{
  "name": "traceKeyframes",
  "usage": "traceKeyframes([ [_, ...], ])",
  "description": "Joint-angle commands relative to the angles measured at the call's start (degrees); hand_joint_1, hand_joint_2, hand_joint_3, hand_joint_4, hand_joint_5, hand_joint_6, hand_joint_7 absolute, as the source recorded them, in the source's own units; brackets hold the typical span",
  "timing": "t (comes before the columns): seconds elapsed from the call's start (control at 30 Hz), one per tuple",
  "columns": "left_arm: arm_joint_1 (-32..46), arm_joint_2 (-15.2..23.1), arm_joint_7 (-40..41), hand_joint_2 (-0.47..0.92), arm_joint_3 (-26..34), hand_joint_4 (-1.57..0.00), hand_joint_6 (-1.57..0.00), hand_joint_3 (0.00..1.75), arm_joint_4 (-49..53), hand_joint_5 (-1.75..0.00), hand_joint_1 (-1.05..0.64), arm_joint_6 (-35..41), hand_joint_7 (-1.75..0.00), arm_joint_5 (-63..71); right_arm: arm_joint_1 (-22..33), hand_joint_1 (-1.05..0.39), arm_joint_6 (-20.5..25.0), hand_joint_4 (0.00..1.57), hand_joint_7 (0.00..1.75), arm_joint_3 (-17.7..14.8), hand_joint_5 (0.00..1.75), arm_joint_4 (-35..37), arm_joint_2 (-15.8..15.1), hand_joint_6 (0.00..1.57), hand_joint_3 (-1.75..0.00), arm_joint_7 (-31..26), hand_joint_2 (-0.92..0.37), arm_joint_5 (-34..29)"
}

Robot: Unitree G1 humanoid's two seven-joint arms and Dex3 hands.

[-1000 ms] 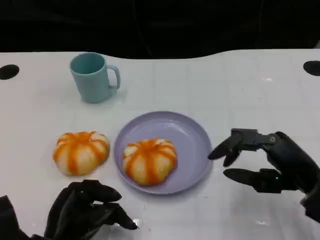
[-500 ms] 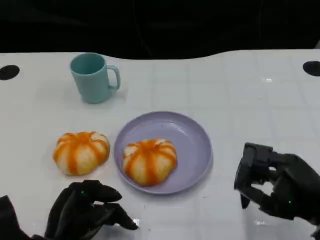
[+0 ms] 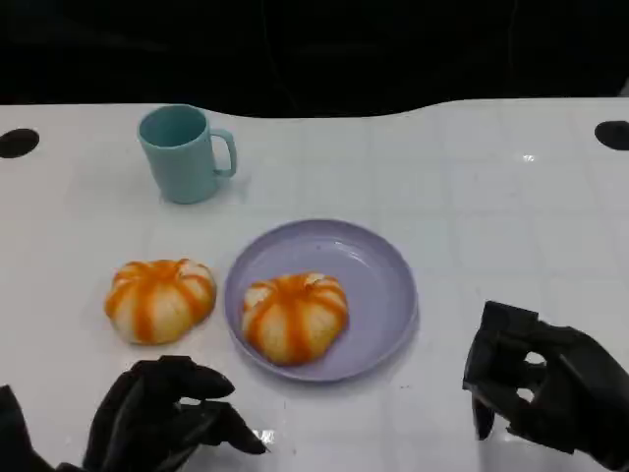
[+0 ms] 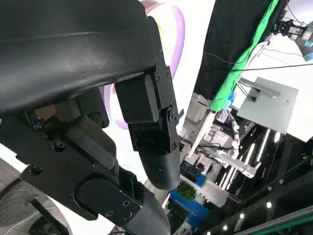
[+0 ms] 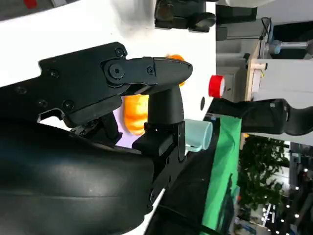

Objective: Grasp the bread from the table and place it into the plate.

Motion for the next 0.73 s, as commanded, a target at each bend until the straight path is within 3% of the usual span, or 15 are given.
traceKeyframes([
  [0.03,0.4,1.1,-0.5,0.62,0.5,-1.57,-1.57,0.01,-0.4,-0.44,-0.96,-0.4,-0.18,0.0,-1.6,-0.49,-2.1,0.83,1.75,-1.4,1.75,2.9,0.1,0.66,-0.34,2.8,-0.92,1.5],
  [0.33,-0.3,1.4,-1.5,0.63,0.6,-1.57,-1.57,0.01,0.9,-0.44,-0.95,-1.5,-0.16,-0.1,-3.2,-0.48,-4.3,0.89,1.75,-2.7,1.75,7.8,1.8,0.72,-0.3,6.5,-0.92,3.3],
  [0.73,-0.4,1.3,-1.8,0.63,0.6,-1.57,-1.57,0.0,1.6,-0.42,-0.96,-1.6,-0.15,-0.1,-3.2,-0.49,-4.1,0.89,1.75,-3.4,1.75,8.2,2.5,0.71,-0.3,7.5,-0.92,2.9],
])
